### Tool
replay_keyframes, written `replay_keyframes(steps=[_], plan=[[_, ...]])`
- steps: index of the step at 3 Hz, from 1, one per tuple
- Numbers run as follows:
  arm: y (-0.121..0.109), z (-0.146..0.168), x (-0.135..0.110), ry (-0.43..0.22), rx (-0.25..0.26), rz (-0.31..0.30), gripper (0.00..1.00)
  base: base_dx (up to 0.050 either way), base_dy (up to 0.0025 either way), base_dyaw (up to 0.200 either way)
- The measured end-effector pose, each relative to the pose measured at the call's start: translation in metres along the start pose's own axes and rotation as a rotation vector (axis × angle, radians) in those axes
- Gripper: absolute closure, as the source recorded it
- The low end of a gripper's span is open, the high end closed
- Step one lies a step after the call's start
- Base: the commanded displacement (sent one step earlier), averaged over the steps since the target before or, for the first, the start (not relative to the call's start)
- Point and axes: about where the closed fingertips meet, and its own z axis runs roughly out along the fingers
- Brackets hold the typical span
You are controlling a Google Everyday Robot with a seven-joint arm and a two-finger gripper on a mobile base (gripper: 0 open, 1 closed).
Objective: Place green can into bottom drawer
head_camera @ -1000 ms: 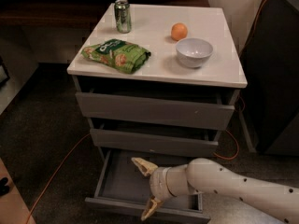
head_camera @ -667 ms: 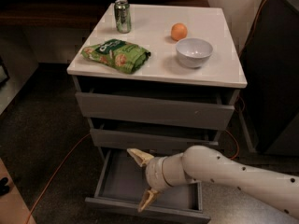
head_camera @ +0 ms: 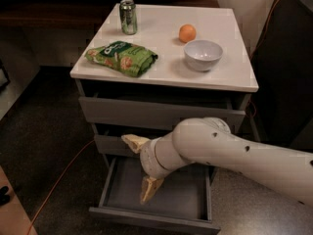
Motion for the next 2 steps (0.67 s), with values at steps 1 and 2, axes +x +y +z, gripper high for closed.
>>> replay_keyframes(steps=[1,2], plan=[[-0.024,-0.028,-0.014,0.102,-0.03,-0.027,0.0,0.0,0.0,0.0],[-0.037,-0.049,-0.023,0.161,-0.065,-0.048,0.0,0.0,0.0,0.0]])
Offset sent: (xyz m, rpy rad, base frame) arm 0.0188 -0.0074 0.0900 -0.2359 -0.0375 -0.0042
